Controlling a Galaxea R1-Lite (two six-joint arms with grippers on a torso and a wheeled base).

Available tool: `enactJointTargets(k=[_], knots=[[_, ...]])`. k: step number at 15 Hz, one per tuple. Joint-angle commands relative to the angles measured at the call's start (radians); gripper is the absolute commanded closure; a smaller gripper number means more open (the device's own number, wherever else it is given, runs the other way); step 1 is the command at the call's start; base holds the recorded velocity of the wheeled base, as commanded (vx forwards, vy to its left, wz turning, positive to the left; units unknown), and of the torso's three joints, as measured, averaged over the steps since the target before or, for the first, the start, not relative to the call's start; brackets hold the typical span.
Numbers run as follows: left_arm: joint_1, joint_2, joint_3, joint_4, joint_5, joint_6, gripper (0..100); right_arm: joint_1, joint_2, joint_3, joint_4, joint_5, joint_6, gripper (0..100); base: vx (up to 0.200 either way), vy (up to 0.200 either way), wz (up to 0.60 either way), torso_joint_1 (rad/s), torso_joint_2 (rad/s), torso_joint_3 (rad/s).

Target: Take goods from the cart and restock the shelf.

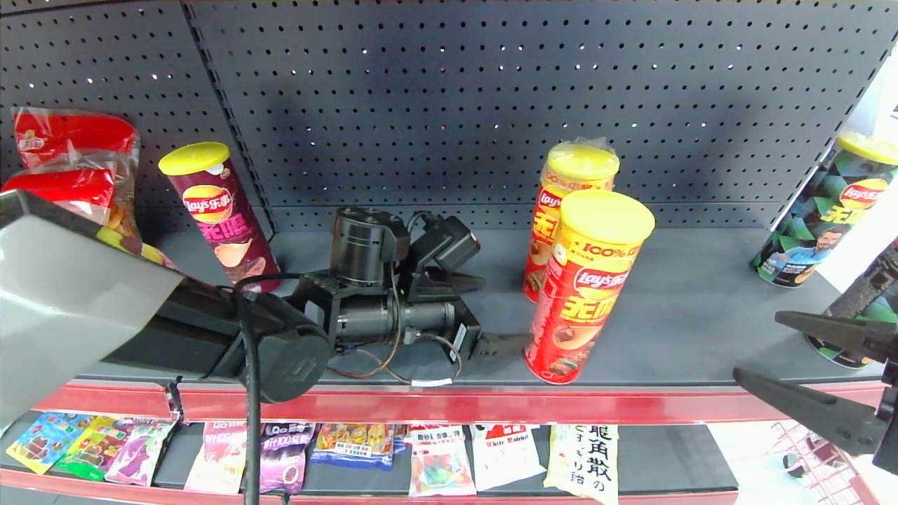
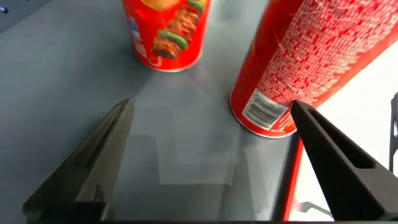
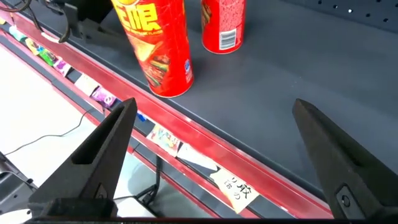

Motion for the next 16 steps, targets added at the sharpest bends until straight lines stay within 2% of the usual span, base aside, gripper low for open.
enactJointTargets(k=[1, 7, 9, 10, 12, 13, 14, 15, 16], knots=[[-0.001, 0.015, -0.013, 0.001, 0.0, 0.0, 0, 0.0, 0.001, -0.002, 0.0, -0.001, -0.001, 0, 0.0, 0.0, 0.0, 0.0, 0.0, 0.0], [0.011, -0.022, 0.039, -0.004, 0.003, 0.0, 0, 0.0, 0.001, 0.007, 0.0, -0.001, -0.001, 0, 0.0, 0.0, 0.0, 0.0, 0.0, 0.0], [0.069, -0.171, 0.2, -0.005, 0.047, 0.0, 0, 0.0, -0.027, 0.047, 0.001, -0.009, -0.002, 0, 0.0, 0.0, 0.0, 0.0, 0.0, 0.0], [0.083, -0.223, 0.245, -0.002, 0.066, 0.0, 0, 0.0, -0.041, 0.059, 0.003, -0.018, -0.002, 0, 0.0, 0.0, 0.0, 0.0, 0.0, 0.0], [0.161, -0.435, 0.416, 0.018, 0.135, -0.005, 0, 0.0, -0.142, 0.153, 0.001, -0.061, -0.002, 0, 0.0, 0.0, 0.0, 0.0, 0.0, 0.0], [0.193, -0.571, 0.511, 0.071, 0.205, -0.005, 0, 0.0, -0.229, 0.207, 0.004, -0.072, -0.002, 0, 0.0, 0.0, 0.0, 0.0, 0.0, 0.0], [0.2, -0.623, 0.545, 0.102, 0.236, -0.008, 0, 0.0, -0.263, 0.225, 0.006, -0.072, -0.002, 0, 0.0, 0.0, 0.0, 0.0, 0.0, 0.0], [0.203, -0.745, 0.596, 0.188, 0.311, -0.011, 0, -0.003, -0.346, 0.265, 0.023, -0.084, -0.002, 0, 0.0, 0.0, 0.0, 0.0, 0.0, 0.0], [0.203, -0.884, 0.622, 0.331, 0.411, -0.014, 0, -0.023, -0.469, 0.294, 0.089, -0.146, 0.001, 0, 0.0, 0.0, 0.0, 0.0, 0.0, 0.0]])
